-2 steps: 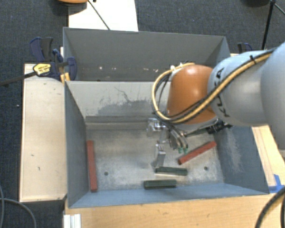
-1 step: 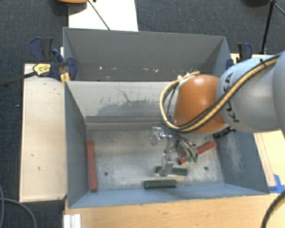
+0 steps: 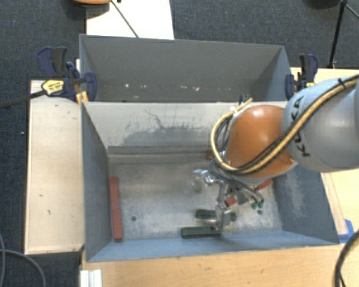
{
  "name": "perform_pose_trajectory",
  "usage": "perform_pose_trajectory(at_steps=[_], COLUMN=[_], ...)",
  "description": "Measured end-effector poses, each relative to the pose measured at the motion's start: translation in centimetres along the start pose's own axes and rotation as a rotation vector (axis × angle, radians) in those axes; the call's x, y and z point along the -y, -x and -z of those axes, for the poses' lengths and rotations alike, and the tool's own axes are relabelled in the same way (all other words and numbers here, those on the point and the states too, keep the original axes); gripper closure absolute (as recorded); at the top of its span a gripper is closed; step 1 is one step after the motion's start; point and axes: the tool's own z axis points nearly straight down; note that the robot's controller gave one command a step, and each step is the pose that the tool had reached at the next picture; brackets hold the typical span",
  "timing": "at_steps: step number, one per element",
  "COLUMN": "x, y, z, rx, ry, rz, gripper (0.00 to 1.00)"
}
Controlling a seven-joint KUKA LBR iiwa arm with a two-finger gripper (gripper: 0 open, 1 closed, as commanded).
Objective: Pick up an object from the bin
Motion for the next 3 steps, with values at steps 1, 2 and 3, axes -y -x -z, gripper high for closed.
perform_pose_trajectory(at_steps=[1,2,3], x=[-1.6,-0.7,3.0], y=[-1.7,-2.6,-1.7], z=[-1.0,-0.8,-0.7], rx=[0.003,0.007,0.001], ry=[-0.002,-0.001,0.0], rz=[-0.009,0.151,0.463], gripper=[0.0,0.0,0.0])
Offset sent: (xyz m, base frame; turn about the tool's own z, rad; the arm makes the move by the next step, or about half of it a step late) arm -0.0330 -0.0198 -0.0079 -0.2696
